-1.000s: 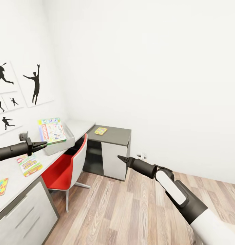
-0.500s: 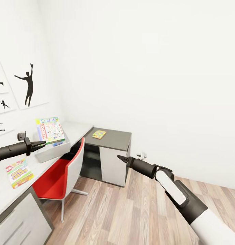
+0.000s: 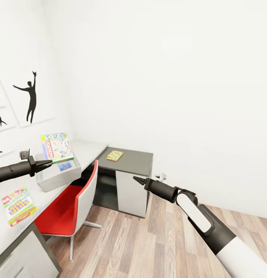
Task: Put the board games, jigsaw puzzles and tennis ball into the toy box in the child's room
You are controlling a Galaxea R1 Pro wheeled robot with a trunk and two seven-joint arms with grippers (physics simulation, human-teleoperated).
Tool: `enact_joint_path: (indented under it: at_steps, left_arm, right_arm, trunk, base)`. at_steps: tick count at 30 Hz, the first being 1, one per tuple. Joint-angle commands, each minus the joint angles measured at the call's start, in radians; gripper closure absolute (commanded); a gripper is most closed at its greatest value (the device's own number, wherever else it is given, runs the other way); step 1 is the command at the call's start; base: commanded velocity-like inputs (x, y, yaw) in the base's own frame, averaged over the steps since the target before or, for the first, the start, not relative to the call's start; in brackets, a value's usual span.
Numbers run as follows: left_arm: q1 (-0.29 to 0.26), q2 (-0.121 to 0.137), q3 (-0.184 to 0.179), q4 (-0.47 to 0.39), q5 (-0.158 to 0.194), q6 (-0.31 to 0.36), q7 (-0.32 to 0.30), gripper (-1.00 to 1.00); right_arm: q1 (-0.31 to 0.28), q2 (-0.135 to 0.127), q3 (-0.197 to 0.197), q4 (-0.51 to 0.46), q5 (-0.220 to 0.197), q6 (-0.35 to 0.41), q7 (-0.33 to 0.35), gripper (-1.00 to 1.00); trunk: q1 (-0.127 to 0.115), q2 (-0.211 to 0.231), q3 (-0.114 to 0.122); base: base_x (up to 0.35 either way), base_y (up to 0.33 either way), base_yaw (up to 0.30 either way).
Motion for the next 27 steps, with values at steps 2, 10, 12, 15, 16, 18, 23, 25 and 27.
enact_joint_path:
  at_steps: [2,10,12,15,16,18,23,25,27]
  left_arm:
    - [-0.001,0.000,0.003,0.000,0.004,0.005,-0.004,1.00]
    - [-0.001,0.001,0.001,-0.001,0.001,0.003,-0.003,1.00]
    - [-0.001,0.001,0.000,-0.001,0.001,0.002,-0.003,1.00]
    - [-0.001,0.001,0.000,-0.001,0.001,0.001,-0.003,1.00]
    - [-0.001,0.001,0.000,-0.001,0.001,0.001,-0.003,1.00]
    - [-0.001,0.001,0.000,-0.001,0.001,0.001,-0.003,1.00]
    - [-0.001,0.001,-0.002,-0.001,0.000,0.001,-0.003,1.00]
    - [-0.001,0.001,-0.004,-0.001,-0.001,0.001,-0.003,1.00]
    - [-0.001,0.001,-0.005,-0.001,-0.001,0.001,-0.004,1.00]
  right_arm:
    - [-0.001,-0.001,0.001,0.000,-0.003,0.002,0.000,-1.00]
    - [-0.001,0.000,0.001,0.000,-0.003,0.002,0.000,-1.00]
    - [-0.001,0.000,0.001,0.000,-0.003,0.002,0.000,-1.00]
    - [-0.001,0.001,0.002,0.000,-0.003,0.002,0.000,-1.00]
    - [-0.001,0.001,0.002,0.000,-0.003,0.002,0.000,-1.00]
    - [-0.001,0.001,0.002,-0.001,-0.003,0.002,0.000,-1.00]
    - [-0.001,0.000,0.002,-0.001,-0.003,0.002,0.001,-1.00]
    - [-0.001,0.000,0.002,-0.001,-0.003,0.002,0.001,-1.00]
    - [-0.001,0.000,0.002,-0.001,-0.003,0.002,0.001,-1.00]
  trunk:
    - [0.001,-0.002,-0.002]
    - [0.001,-0.002,-0.002]
    - [0.001,-0.002,-0.002]
    - [0.001,-0.002,-0.002]
    - [0.001,-0.002,-0.002]
    - [0.001,-0.002,-0.002]
    - [0.001,-0.002,-0.002]
    - [0.001,-0.002,-0.002]
    - [0.001,-0.002,-0.002]
  base:
    - [0.139,0.043,0.000]
    - [0.044,0.119,0.041]
    - [0.014,0.037,0.221]
    - [0.005,0.013,0.265]
    - [0.002,0.006,0.278]
    - [0.002,0.004,0.282]
    - [0.113,0.001,0.288]
    - [0.247,0.000,0.193]
    - [0.173,0.000,0.099]
